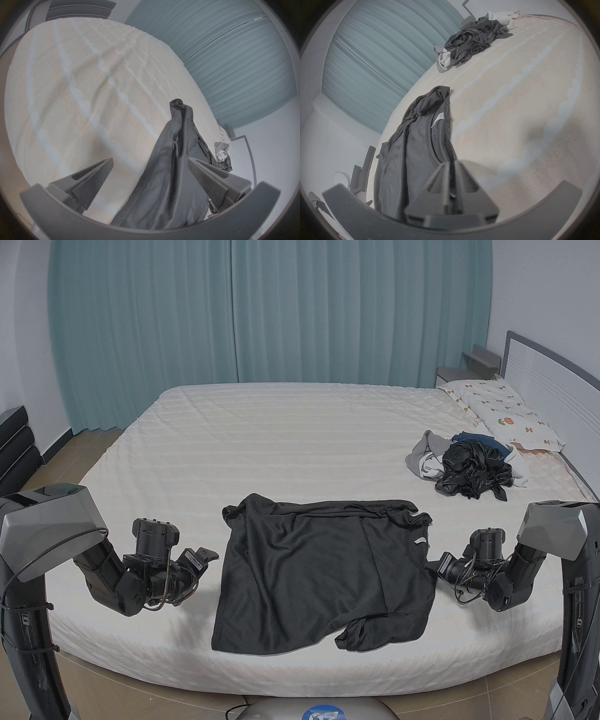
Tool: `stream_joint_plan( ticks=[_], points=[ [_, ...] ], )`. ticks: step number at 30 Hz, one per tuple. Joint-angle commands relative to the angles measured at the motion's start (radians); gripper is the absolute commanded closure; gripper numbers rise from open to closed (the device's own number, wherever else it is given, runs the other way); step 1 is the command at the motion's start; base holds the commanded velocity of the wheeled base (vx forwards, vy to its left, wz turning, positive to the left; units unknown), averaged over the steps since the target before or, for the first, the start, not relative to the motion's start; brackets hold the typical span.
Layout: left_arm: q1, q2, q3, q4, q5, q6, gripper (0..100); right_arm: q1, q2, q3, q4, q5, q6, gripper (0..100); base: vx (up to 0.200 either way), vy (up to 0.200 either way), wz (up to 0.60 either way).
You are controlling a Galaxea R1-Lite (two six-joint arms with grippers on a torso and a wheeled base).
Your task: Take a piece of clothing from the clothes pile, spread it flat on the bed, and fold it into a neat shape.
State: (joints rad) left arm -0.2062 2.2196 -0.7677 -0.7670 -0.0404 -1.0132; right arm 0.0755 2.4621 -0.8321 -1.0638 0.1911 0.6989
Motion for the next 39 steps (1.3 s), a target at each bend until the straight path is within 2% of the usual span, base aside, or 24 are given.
stream_joint_plan(
  ticks=[1, 4, 9, 12, 20, 21, 33, 39],
  points=[
    [-0.001, 0.005, 0.013, 0.000, 0.002, 0.002, 0, -0.010, -0.018, 0.011, -0.001, -0.001, -0.001, 100, 0.000, 0.000, 0.00],
    [-0.001, 0.005, 0.036, 0.000, 0.007, 0.007, 0, -0.046, -0.080, 0.051, -0.002, -0.015, -0.003, 100, 0.000, 0.000, 0.00],
    [-0.006, 0.005, 0.045, 0.002, 0.011, 0.010, 0, -0.062, -0.134, 0.094, -0.001, -0.018, -0.019, 100, 0.000, 0.000, 0.00],
    [-0.007, 0.003, 0.062, 0.002, 0.011, 0.028, 0, -0.062, -0.175, 0.123, 0.004, -0.019, -0.062, 100, 0.000, 0.000, 0.00],
    [-0.033, 0.005, 0.093, 0.006, 0.011, 0.071, 0, -0.071, -0.124, 0.126, 0.004, -0.021, -0.108, 100, 0.000, 0.000, 0.00],
    [-0.038, 0.005, 0.093, 0.006, 0.011, 0.070, 0, -0.077, -0.120, 0.126, 0.002, -0.019, -0.121, 0, 0.000, 0.000, 0.00],
    [-0.111, 0.006, 0.102, 0.009, 0.011, 0.082, 0, -0.077, -0.127, 0.125, -0.008, -0.016, -0.124, 0, 0.000, 0.000, 0.00],
    [-0.130, 0.042, 0.097, 0.008, 0.022, 0.151, 0, -0.076, -0.134, 0.128, -0.010, -0.013, -0.122, 0, 0.000, 0.000, 0.00]
  ],
)
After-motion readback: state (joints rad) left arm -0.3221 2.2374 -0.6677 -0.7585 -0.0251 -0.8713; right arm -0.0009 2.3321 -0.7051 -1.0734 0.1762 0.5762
